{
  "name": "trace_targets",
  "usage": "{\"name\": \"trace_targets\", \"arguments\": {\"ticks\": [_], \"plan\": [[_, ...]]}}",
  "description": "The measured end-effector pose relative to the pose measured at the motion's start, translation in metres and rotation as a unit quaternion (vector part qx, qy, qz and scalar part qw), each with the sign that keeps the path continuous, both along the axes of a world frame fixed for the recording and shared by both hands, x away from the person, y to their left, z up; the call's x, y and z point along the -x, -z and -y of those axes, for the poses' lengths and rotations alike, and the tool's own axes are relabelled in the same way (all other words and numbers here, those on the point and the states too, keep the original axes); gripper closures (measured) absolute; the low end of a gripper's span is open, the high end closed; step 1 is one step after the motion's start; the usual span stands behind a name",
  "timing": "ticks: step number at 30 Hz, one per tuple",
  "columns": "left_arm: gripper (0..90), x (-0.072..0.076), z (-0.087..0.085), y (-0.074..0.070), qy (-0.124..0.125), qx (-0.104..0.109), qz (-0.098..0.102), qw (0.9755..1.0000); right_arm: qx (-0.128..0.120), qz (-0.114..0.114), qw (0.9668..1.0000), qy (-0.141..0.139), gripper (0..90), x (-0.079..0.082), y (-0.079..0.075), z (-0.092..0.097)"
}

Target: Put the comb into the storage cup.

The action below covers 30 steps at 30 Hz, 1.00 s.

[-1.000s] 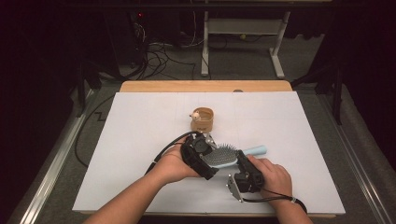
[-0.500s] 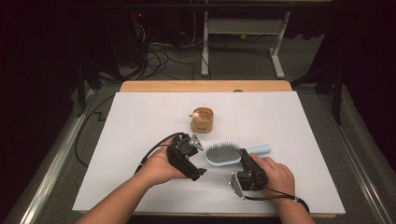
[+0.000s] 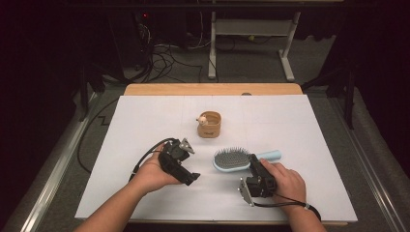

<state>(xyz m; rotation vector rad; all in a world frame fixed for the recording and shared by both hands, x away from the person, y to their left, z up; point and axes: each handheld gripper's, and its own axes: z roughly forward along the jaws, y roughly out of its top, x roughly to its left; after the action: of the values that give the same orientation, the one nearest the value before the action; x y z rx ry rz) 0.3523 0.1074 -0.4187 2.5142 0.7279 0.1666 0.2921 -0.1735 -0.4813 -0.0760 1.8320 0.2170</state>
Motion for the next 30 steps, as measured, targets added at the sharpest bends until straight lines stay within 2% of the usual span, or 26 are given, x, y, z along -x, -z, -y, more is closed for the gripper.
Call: {"name": "trace_targets", "arguments": {"ticks": [2, 5, 7, 13, 14, 19, 23, 25, 27, 30], "plan": [[1.3, 0.000, -0.005, 0.002, -0.007, 0.011, 0.008, 0.9999, 0.003, 0.003, 1.0000, -0.003, 78.4, 0.000, -0.001, 0.000], [0.3, 0.000, -0.012, 0.006, -0.016, 0.033, 0.008, 0.9993, 0.000, 0.004, 1.0000, -0.002, 78.5, -0.001, -0.001, 0.001], [1.6, 0.000, -0.017, 0.006, -0.025, 0.059, 0.016, 0.9978, -0.001, 0.004, 1.0000, -0.004, 78.4, -0.001, -0.002, 0.002], [0.3, 0.002, -0.025, 0.012, -0.042, 0.091, 0.056, 0.9934, -0.001, -0.001, 1.0000, -0.002, 78.4, -0.001, -0.001, 0.001], [0.4, 0.003, -0.027, 0.014, -0.048, 0.104, 0.060, 0.9916, -0.001, -0.002, 1.0000, -0.002, 78.4, 0.000, -0.001, 0.001], [0.0, 0.006, -0.035, 0.021, -0.060, 0.139, 0.087, 0.9847, -0.006, -0.002, 1.0000, -0.001, 78.4, 0.001, -0.003, 0.001], [0.0, 0.010, -0.041, 0.028, -0.072, 0.165, 0.111, 0.9774, -0.014, -0.002, 0.9999, -0.002, 78.4, 0.002, -0.004, 0.001], [0.0, 0.011, -0.043, 0.030, -0.077, 0.187, 0.113, 0.9727, -0.013, 0.000, 0.9999, -0.006, 78.4, 0.003, -0.005, 0.000], [0.0, 0.011, -0.045, 0.033, -0.081, 0.214, 0.104, 0.9679, -0.014, -0.001, 0.9999, -0.001, 78.4, 0.004, -0.006, 0.000], [0.0, 0.013, -0.045, 0.036, -0.085, 0.232, 0.112, 0.9624, -0.015, -0.001, 0.9999, -0.007, 78.4, 0.004, -0.006, -0.001]]}}
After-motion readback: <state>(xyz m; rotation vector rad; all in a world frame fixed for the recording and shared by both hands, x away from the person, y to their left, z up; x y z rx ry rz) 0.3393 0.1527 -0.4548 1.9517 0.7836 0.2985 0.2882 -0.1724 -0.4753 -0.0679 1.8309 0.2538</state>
